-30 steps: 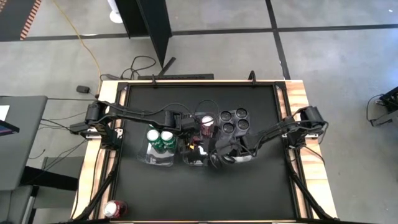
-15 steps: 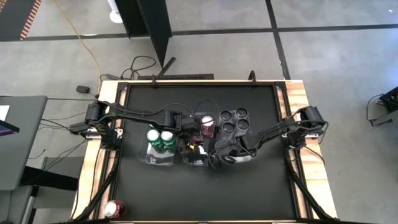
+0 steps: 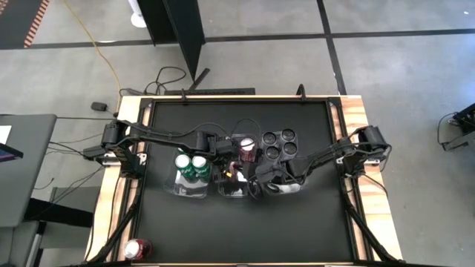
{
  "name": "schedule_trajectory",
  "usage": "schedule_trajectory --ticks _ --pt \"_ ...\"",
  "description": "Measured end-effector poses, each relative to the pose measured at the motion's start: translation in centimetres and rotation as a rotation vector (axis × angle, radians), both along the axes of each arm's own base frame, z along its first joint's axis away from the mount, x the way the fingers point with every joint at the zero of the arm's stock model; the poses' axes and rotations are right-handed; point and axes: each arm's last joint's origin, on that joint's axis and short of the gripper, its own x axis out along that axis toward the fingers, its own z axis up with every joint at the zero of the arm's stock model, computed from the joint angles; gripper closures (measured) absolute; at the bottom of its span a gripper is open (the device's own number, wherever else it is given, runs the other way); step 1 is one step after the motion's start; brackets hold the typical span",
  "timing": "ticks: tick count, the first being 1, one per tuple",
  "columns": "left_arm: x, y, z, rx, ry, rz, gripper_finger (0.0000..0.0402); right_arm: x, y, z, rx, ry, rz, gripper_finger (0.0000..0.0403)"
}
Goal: Sort soda cans
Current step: Put the top red soda can into the middle transparent bin, then put the red soda can into the middle transparent bin
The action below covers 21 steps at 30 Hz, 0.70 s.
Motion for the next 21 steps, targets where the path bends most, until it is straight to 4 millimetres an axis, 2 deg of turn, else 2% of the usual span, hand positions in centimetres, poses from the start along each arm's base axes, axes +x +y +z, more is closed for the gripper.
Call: schedule_trajectory --ticks 14,21 --pt "0.2 0.0 1.9 0.046 0.001 0.014 0.0058 -0.2 0.5 0.1 -0.074 -0.003 -0.055 0.0395" --pt "0.0 -0.7 3.3 0.051 0.043 0.0 0.0058 -0.4 1.3 0.2 -0.099 -0.005 -0.034 0.0395"
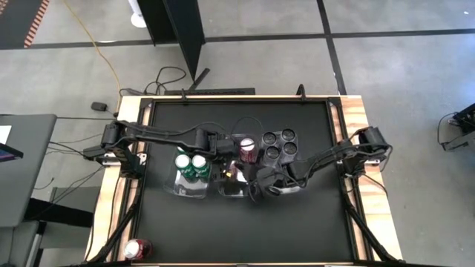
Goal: Sort soda cans
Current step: Put the red soda can into the middle transparent bin
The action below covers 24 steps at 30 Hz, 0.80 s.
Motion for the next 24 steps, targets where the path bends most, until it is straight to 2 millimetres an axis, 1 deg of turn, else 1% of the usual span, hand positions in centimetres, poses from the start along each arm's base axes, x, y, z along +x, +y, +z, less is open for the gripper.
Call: schedule_trajectory --ticks 7,10,13,15,18,21,24 --pt "-0.6 -1.3 2.2 0.061 0.058 -0.004 0.0058 -0.4 1.8 0.5 -0.105 -0.021 0.005 0.0393" --pt "-1.0 -1.9 3.7 0.106 0.04 0.005 0.0058 -0.5 2.5 0.8 -0.151 -0.04 0.001 0.0392" --pt "-1.9 -2.3 5.5 0.146 0.004 0.029 0.0058 -0.7 3.1 1.1 -0.187 -0.048 -0.006 0.0392" --pt "-3.2 -2.7 6.8 0.178 -0.016 0.063 0.0058 -0.9 3.5 1.3 -0.203 -0.049 0.0 0.0392" --pt "-6.1 -3.9 9.0 0.178 -0.043 0.103 0.0058 -1.3 4.2 1.9 -0.212 -0.065 0.012 0.0392" --pt "-9.3 -5.8 10.9 0.142 -0.076 0.117 0.0058 -1.9 4.9 2.8 -0.218 -0.085 0.036 0.0391" --pt "-12.3 -7.9 12.1 0.087 -0.095 0.114 0.0058 -2.3 5.2 3.5 -0.213 -0.102 0.046 0.0391"
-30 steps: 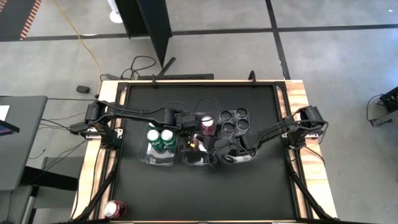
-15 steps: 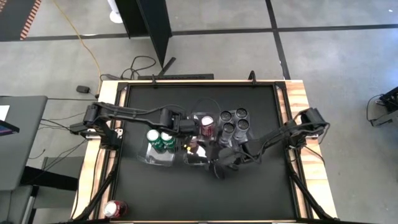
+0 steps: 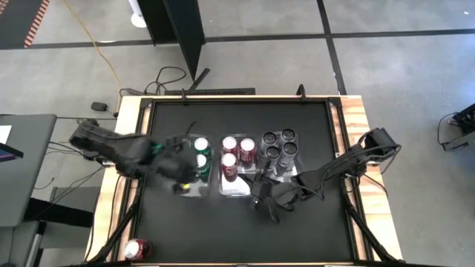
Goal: Sort soda cans
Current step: Put the red soda can into the middle transparent bin
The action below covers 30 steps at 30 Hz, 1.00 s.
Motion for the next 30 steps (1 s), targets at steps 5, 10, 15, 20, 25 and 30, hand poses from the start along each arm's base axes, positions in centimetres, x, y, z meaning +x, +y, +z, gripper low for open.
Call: schedule_trajectory --ticks 5,10,15,20,25,30 --pt "-3.9 -4.1 0.2 -0.1 0.051 -0.024 0.0058 -0.3 0.0 0.6 0.007 -0.011 0.003 0.0391" --pt "-6.3 -8.6 -0.8 -0.2 0.145 -0.08 0.0058 -0.3 0.0 0.6 0.011 -0.011 0.003 0.0391" --pt "-7.8 -12.3 -2.3 -0.287 0.289 -0.059 0.0058 -0.3 0.0 0.7 0.007 -0.012 0.003 0.0391" --pt "-8.5 -14.9 -4.1 -0.369 0.47 0.059 0.0058 0.0 -0.7 0.6 -0.014 -0.002 -0.012 0.0391" --pt "-8.5 -16.7 -5.5 -0.405 0.59 0.148 0.0058 0.3 -1.6 0.7 -0.038 0.005 -0.032 0.0391" --pt "-8.8 -18.1 -6.4 -0.411 0.591 0.176 0.0058 0.5 -2.3 0.7 -0.076 0.024 -0.043 0.0391"
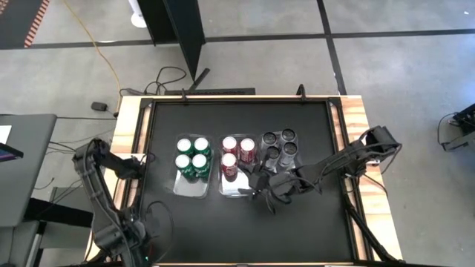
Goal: Sort soda cans
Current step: Put the red soda can into the middle transparent bin
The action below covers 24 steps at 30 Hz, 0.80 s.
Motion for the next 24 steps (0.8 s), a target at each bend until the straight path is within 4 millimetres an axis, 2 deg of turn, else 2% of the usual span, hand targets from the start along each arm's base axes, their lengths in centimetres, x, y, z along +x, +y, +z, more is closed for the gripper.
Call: schedule_trajectory --ticks 13,24 --pt "-2.1 -4.2 -2.5 0.006 0.015 0.072 0.0058 0.6 -1.1 0.4 -0.053 0.0 0.033 0.0391" --pt "-3.8 -5.4 -4.1 0.108 0.039 0.081 0.0058 0.7 -1.5 0.4 -0.041 -0.005 0.041 0.0391"
